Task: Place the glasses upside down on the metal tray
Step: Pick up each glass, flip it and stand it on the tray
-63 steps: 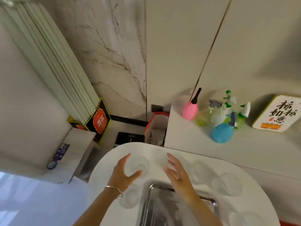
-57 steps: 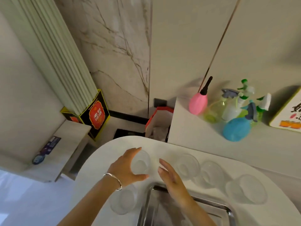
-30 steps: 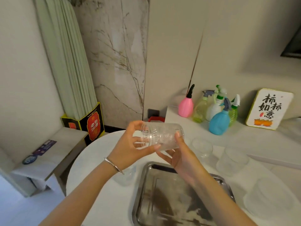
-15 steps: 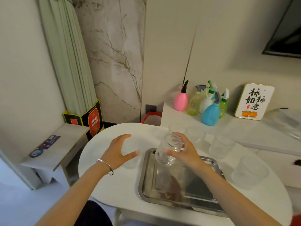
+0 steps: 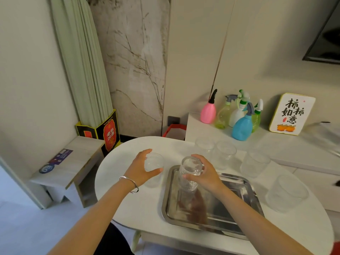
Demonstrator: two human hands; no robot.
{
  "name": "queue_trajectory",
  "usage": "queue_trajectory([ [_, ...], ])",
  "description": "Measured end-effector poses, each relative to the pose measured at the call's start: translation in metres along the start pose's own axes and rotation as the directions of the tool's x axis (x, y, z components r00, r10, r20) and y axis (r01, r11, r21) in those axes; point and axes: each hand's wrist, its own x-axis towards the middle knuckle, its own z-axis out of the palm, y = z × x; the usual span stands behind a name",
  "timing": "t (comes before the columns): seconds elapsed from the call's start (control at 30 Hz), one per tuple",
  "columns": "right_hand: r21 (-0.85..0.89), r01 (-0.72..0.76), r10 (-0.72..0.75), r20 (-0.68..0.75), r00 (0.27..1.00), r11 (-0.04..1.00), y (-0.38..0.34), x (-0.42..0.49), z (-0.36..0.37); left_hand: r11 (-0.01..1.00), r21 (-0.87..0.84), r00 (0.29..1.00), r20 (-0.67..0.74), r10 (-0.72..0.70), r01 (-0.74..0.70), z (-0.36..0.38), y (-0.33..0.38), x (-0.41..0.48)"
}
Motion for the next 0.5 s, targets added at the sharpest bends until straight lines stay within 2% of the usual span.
queue_trajectory([
  [0.23,-0.033,-0.001,0.001,0.012,1.0,0.999,0.0022,0.0002,0.0025,1.0,0.027,1.0,0.025,-0.011,0.01,-0.001,-0.0067,0.0049],
  [0.5,-0.041,-0.035,0.04,0.108,0.993,0.999,-0.0005,-0.0048,-0.0001,0.997,0.079,1.0,-0.02,0.023,-0.021,-0.0063,-0.0048,0.0064],
])
